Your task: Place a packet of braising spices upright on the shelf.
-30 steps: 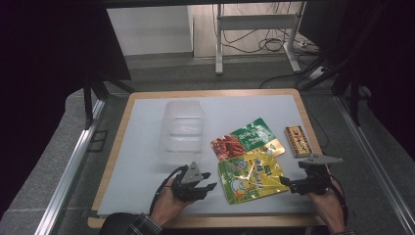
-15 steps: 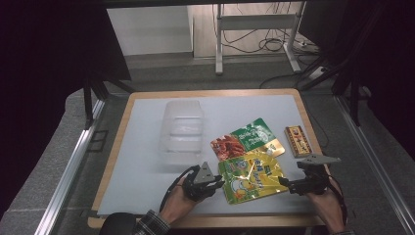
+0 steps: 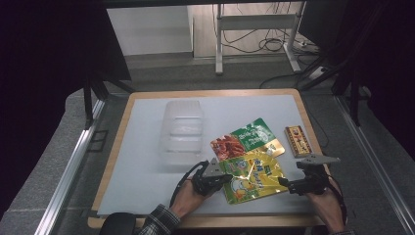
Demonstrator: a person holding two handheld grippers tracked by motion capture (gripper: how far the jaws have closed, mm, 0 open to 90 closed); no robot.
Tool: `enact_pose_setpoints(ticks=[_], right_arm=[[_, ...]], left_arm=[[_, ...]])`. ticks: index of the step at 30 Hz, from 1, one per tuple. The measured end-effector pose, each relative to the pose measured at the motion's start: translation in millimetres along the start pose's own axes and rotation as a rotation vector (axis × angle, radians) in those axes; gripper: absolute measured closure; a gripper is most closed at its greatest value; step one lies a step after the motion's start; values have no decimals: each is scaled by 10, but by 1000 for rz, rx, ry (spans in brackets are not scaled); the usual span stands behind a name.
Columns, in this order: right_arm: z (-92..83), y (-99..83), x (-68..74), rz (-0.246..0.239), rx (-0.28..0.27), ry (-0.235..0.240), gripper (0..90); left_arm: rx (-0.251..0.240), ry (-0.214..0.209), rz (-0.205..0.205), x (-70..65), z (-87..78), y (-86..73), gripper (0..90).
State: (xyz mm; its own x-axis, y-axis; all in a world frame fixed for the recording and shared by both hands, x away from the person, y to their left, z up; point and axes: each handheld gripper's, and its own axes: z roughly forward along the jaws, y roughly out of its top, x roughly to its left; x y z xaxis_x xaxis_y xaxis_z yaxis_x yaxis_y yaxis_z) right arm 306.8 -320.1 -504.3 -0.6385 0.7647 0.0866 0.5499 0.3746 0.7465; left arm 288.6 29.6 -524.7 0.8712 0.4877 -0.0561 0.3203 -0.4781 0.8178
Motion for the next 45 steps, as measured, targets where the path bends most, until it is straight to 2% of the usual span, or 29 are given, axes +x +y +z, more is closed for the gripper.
enact_pose_setpoints(ticks=[5,9,10,12,14,18,29,31,37,45], right_arm=[[9,-1,5,-1,3,3,0],[7,-2,5,0,3,4,0],[6,-2,5,0,4,4,0],[2,0,6,-1,3,3,0],[1,1,6,-3,1,0,0],[-17,6,9,2,-10,-6,0],[-5,12,40,5,-3,20,0],[-3,15,44,6,5,26,0],[23,8,58,25,15,50,0],[89,-2,100,59,26,99,0]], left_arm=[[-3,-17,1,7,80,7,899],[11,-11,30,-33,142,7,899],[20,-17,24,-19,142,5,899],[23,-54,-20,31,146,-1,900],[23,-70,-31,54,150,-19,900],[36,-42,16,16,143,-27,900],[56,23,89,-41,112,-95,900],[53,25,83,-47,109,-110,900],[73,40,108,-62,99,-121,900],[89,34,94,-53,82,-141,900]])
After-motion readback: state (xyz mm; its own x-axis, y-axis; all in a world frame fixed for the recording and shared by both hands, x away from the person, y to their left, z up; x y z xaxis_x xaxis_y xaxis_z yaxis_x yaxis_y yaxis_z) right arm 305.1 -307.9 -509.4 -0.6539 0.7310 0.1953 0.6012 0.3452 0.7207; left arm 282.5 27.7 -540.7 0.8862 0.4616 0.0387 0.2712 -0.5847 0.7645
